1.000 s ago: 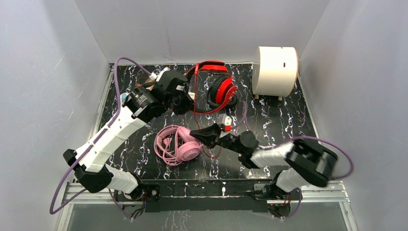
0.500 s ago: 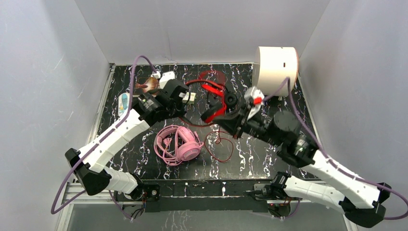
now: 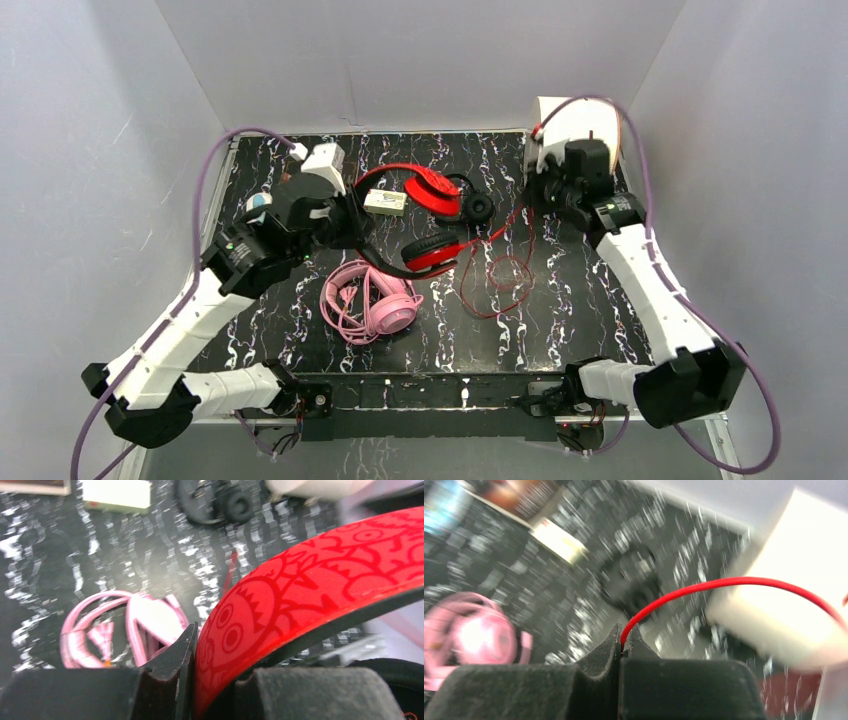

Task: Wrap the headphones
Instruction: Wrap the headphones cable around the headphones.

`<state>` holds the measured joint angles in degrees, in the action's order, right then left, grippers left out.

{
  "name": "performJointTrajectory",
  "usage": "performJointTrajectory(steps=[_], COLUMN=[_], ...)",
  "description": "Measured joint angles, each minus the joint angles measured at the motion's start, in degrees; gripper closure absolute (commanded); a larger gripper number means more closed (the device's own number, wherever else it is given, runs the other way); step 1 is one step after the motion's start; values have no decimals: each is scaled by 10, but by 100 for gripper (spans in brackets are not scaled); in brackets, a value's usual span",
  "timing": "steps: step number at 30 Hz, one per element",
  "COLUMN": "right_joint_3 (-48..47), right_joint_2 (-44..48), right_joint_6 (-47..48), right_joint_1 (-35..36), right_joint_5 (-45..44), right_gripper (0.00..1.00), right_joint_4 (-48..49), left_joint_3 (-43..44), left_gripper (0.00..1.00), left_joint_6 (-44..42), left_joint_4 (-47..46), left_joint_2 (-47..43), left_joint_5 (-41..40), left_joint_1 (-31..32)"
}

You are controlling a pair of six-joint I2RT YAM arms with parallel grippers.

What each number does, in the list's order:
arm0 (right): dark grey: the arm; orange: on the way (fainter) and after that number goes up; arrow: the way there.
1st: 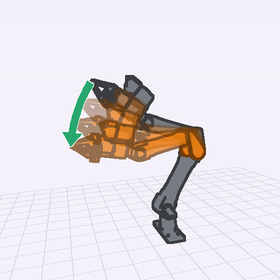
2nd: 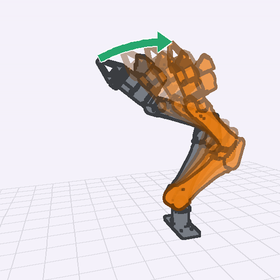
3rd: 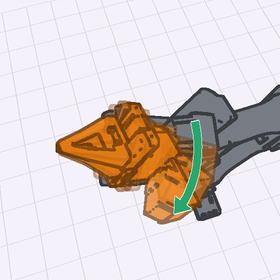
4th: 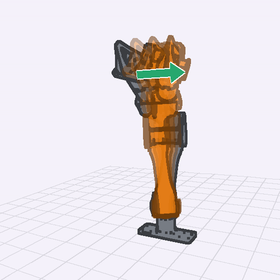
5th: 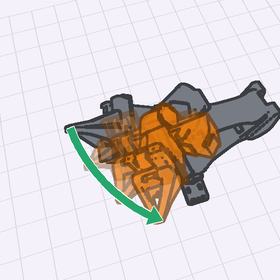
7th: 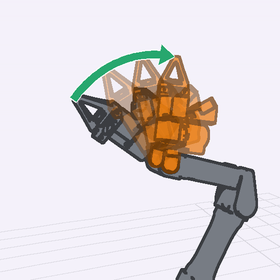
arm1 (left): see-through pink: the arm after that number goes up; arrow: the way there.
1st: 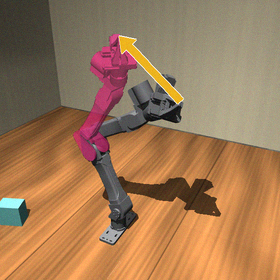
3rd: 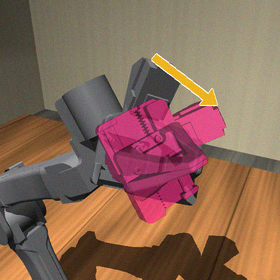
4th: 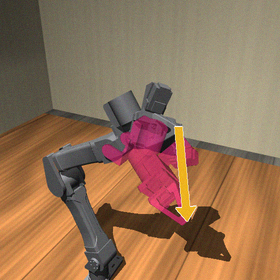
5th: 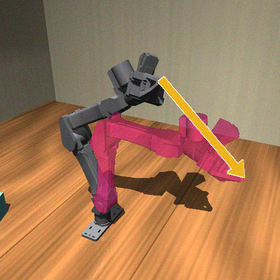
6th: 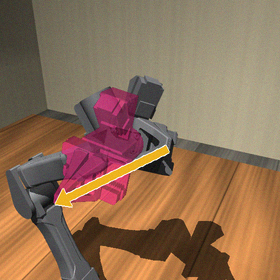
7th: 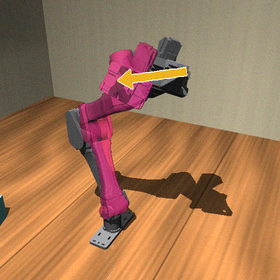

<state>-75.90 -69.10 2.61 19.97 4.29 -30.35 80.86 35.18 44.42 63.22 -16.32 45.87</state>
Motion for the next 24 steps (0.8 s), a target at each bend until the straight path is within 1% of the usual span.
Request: performJointTrajectory(steps=[1,2,3,6,8,11,14,15,17,21,24], right_joint_3=[40,69,108,175,207,217,210,204,183,108,66], right_joint_2=[-6,-10,-15,-14,-9,0,17,19,12,-59,-125], right_joint_6=[1,2,0,-17,-39,-64,-81,-88,-104,-140,-158], right_joint_1=[-27,-37,-39,-31,-27,-27,-34,-40,-52,-65,-65], right_joint_5=[30,54,93,185,252,317,333,335,334,314,298], right_gripper=[100,100,100,100,100,100,100,100,100,100,100], right_joint_4=[-2,-2,2,28,74,130,171,183,203,236,250], left_joint_3=[16,33,48,76,90,118,115,102,46,-68,-92], left_gripper=[100,100,100,100,100,100,100,100,100,100,100], left_joint_6=[8,18,30,62,82,105,132,146,182,261,290], left_joint_4=[-8,-15,-23,-50,-62,-63,-70,-81,-130,-217,-235], left_joint_2=[-3,-3,1,19,38,75,92,91,73,43,45], left_joint_5=[15,31,47,100,140,191,243,264,310,402,438], left_joint_1=[0,0,-1,-1,-2,-5,-11,-13,-17,-22,-22])
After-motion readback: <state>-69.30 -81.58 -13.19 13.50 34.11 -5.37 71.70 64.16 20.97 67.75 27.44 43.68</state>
